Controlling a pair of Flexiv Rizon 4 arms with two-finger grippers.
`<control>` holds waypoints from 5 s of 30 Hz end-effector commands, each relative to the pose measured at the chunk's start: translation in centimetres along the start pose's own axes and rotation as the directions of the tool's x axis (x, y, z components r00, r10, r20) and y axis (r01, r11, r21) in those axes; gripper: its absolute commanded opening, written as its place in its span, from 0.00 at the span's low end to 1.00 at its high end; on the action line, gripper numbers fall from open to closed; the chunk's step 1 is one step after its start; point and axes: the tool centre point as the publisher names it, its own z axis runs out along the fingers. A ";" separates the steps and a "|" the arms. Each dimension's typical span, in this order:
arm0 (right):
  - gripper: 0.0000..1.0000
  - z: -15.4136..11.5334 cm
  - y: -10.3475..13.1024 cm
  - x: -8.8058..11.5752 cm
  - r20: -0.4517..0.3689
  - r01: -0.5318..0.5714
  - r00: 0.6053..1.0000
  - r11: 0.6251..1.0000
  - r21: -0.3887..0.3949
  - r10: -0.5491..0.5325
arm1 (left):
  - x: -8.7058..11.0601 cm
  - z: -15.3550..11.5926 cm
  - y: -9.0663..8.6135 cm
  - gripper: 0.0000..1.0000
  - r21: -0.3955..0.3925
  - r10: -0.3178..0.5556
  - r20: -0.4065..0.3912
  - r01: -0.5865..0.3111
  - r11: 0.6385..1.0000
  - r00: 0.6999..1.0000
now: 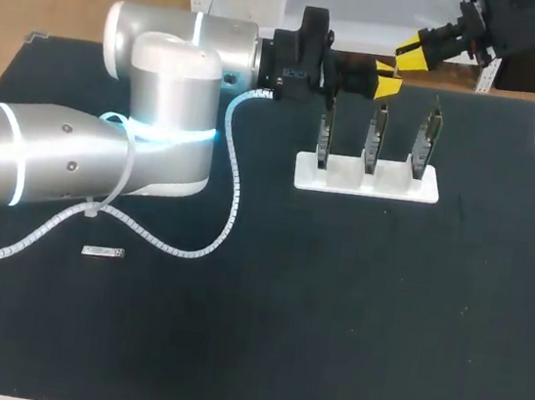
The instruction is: Pick up the optical module with the left hand, and insert it into the network port with the right hand.
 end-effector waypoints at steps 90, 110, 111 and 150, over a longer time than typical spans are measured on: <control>0.00 -0.2 0.0 0.3 0.028 0.005 1.000 1.000 0.020 -0.006 | 5.5 -3.2 -1.5 1.00 0.084 0.060 -0.571 -0.015 0.996 0.819; 0.00 -0.3 0.0 0.4 0.028 0.005 1.000 1.000 0.021 -0.006 | 6.0 -2.9 -1.1 1.00 0.076 0.050 -0.590 -0.006 0.997 0.806; 0.00 -0.3 0.0 0.4 0.028 0.006 1.000 1.000 0.020 -0.006 | 6.0 -2.9 -1.1 1.00 0.075 0.049 -0.588 -0.006 0.997 0.807; 0.00 0.7 0.5 0.5 0.023 0.039 0.999 0.999 -0.011 -0.038 | 6.0 -2.9 -0.8 1.00 0.057 0.039 -0.597 -0.006 0.998 0.801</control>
